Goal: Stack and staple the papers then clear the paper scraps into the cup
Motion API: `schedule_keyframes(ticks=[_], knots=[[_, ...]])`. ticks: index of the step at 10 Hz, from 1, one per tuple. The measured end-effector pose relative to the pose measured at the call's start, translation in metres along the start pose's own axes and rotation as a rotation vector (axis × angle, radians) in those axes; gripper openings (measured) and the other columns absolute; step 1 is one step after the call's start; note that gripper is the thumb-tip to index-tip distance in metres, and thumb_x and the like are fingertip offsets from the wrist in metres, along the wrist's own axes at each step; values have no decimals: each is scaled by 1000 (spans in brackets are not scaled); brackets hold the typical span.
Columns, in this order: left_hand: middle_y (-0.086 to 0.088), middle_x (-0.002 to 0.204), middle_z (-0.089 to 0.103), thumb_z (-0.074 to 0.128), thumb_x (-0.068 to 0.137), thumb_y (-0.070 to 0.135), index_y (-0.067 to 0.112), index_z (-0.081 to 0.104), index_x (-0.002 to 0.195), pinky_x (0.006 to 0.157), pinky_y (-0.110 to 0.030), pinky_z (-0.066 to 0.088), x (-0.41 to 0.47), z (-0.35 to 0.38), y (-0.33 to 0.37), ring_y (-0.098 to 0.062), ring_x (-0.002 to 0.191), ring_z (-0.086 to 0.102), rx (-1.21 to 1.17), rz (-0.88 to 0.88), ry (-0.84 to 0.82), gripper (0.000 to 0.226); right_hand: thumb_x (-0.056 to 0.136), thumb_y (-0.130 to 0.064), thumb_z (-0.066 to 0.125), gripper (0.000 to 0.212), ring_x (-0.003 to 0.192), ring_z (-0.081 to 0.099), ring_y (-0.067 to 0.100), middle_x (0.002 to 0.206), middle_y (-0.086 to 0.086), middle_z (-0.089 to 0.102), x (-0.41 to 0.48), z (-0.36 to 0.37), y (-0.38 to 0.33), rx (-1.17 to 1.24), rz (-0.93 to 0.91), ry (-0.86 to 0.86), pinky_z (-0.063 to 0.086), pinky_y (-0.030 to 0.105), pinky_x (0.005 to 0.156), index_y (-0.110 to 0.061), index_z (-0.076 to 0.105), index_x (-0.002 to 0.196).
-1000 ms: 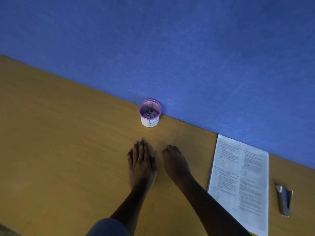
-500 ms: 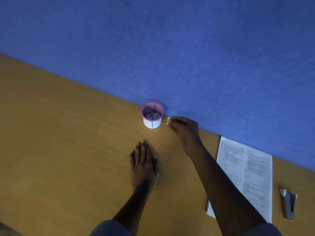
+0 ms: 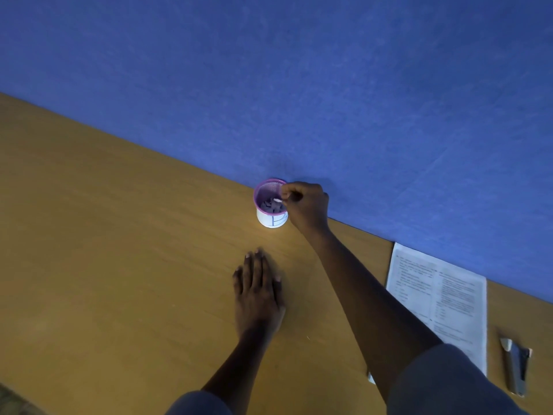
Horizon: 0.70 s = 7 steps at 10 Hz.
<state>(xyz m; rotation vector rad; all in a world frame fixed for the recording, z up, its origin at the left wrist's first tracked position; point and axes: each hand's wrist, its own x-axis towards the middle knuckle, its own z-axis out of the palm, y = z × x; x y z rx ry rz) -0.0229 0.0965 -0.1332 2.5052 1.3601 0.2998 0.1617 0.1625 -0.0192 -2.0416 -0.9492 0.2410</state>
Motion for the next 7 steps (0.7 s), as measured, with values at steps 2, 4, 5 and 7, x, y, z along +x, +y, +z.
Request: schedule_keyframes(ticks=[2, 4, 5, 7], knots=[[-14, 166, 37, 39, 105, 31, 3, 35, 159, 123, -55, 31, 1, 1, 0, -32, 156, 33, 10, 3, 1, 60, 86, -13, 79, 5, 73, 72, 10, 81, 1, 80, 1, -4, -6, 31, -74, 105, 39, -3, 57, -9, 79, 83], [-13, 167, 37, 36, 105, 31, 3, 36, 158, 123, -54, 30, 2, 3, -1, -31, 156, 32, 24, -3, -9, 60, 85, -15, 81, 8, 74, 75, 13, 82, 2, 80, -7, -13, -4, 133, -70, 82, 50, 9, 65, -8, 79, 86], [-12, 168, 35, 33, 105, 31, 3, 37, 158, 124, -54, 29, 2, 7, -3, -31, 157, 31, 42, 1, -3, 60, 84, -12, 81, 9, 77, 75, 13, 86, 3, 81, -19, -16, 3, 138, -103, 54, 57, 16, 69, -6, 79, 91], [-11, 170, 31, 34, 107, 32, 4, 35, 159, 126, -52, 24, 2, 9, -4, -31, 158, 27, 31, 5, 0, 59, 84, -8, 80, 12, 77, 74, 9, 88, 4, 81, -50, -30, 22, 143, -86, 3, 57, 14, 73, -5, 80, 95]])
